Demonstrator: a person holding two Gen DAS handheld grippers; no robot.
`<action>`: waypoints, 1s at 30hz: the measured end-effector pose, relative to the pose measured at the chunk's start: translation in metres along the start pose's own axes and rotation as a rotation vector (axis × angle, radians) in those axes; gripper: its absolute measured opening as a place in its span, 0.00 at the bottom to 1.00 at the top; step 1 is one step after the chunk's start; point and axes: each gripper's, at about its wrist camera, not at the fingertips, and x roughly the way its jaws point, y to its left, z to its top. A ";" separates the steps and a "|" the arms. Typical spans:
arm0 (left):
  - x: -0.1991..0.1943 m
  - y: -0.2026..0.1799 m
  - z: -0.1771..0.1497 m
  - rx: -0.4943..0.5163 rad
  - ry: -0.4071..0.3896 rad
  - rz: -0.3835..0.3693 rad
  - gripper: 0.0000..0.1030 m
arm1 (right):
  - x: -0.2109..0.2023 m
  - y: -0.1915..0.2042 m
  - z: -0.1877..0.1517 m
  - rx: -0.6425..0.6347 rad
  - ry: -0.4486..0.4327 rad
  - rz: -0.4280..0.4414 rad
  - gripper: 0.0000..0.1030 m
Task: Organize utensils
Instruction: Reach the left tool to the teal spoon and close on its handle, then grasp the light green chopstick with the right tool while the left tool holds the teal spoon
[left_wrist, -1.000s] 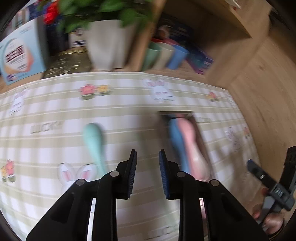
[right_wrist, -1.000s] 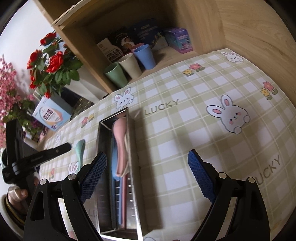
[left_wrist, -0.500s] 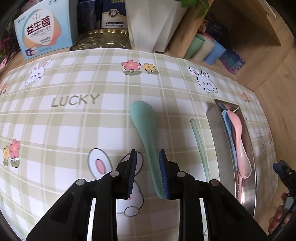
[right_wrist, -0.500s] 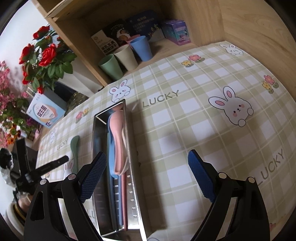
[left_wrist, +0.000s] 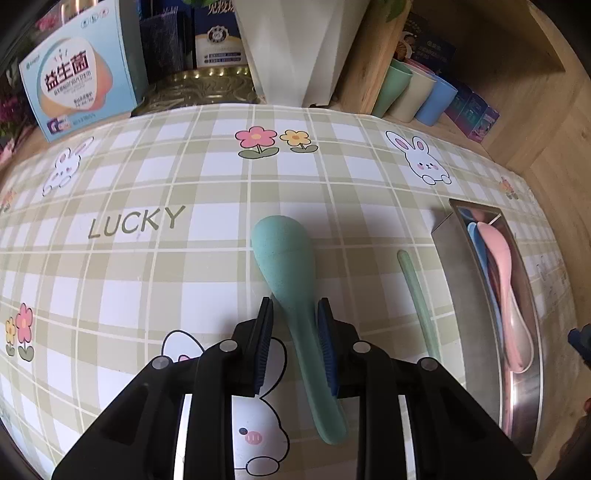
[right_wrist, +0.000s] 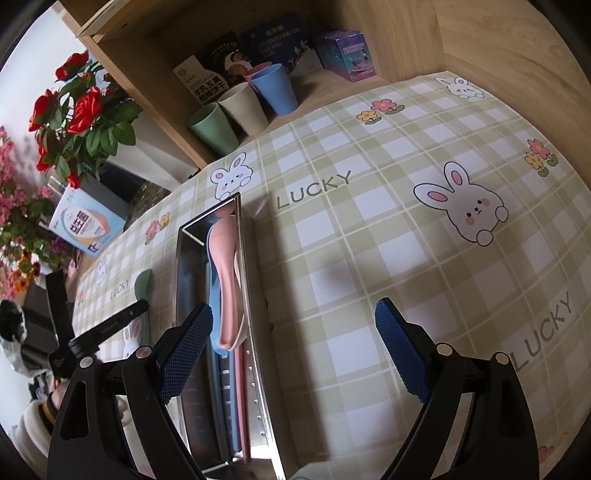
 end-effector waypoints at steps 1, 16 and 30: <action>0.000 -0.003 -0.001 0.013 -0.005 0.015 0.23 | 0.001 0.000 0.000 0.001 0.003 -0.001 0.84; -0.014 -0.003 -0.023 -0.020 0.009 0.059 0.14 | -0.003 0.024 -0.016 -0.120 0.035 0.020 0.84; -0.096 0.043 -0.087 -0.079 -0.091 -0.004 0.14 | 0.013 0.094 -0.048 -0.311 0.132 0.069 0.37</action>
